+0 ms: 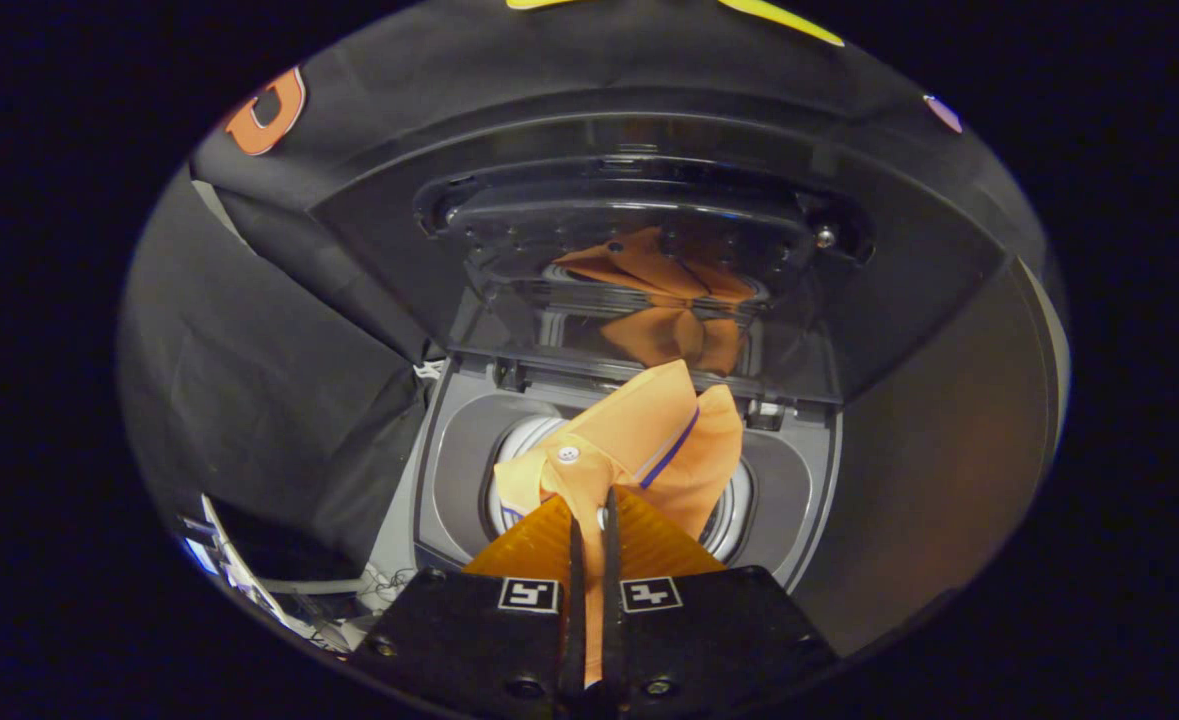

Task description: Put the clothes into the washing machine and then close the washing machine lid.

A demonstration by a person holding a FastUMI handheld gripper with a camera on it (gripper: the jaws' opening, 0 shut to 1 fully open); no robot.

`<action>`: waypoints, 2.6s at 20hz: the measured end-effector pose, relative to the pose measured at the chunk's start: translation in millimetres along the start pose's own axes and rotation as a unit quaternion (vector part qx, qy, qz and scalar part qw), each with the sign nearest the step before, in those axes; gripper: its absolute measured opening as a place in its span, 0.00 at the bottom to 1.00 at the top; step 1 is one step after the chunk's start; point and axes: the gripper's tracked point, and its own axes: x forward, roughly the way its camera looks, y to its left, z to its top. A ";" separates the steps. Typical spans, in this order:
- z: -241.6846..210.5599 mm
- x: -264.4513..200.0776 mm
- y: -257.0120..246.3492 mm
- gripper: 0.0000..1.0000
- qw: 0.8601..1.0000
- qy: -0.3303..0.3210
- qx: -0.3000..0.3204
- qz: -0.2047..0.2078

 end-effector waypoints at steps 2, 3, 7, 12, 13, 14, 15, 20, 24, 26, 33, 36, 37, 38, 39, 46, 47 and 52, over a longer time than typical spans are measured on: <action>-3.5 4.5 11.0 0.14 1.000 0.012 -0.001 0.021; -6.2 1.2 11.1 0.28 1.000 0.013 0.001 0.023; 13.7 -8.2 -0.5 0.75 0.999 -0.042 -0.012 -0.021; 15.2 -16.3 5.3 0.75 0.998 -0.057 -0.025 -0.019; 12.6 -16.7 3.9 0.75 0.998 -0.056 -0.022 -0.019; 11.3 -17.5 3.6 0.75 0.998 -0.056 -0.021 -0.019; 12.0 -17.5 2.6 0.75 0.998 -0.059 -0.022 -0.019; 22.7 -28.9 -1.7 0.75 0.995 -0.089 -0.039 -0.029; 33.2 -39.7 -6.0 0.75 0.991 -0.124 -0.049 -0.032; 42.8 -48.6 -7.6 0.76 0.986 -0.150 -0.056 -0.036; 86.5 -107.5 -2.6 0.76 0.964 -0.251 -0.075 -0.039; 103.3 -127.0 2.9 0.76 0.957 -0.277 -0.076 -0.034; 107.3 -131.7 2.7 0.76 0.957 -0.281 -0.069 -0.033; 113.9 -136.7 3.9 0.76 0.956 -0.285 -0.060 -0.032; 120.3 -139.6 4.3 0.76 0.956 -0.288 -0.054 -0.031; 165.6 -153.3 5.5 0.76 0.948 -0.314 -0.013 -0.049; 170.3 -148.7 5.8 0.76 0.949 -0.312 -0.004 -0.049; 185.5 -118.4 4.6 0.76 0.956 -0.286 0.022 -0.052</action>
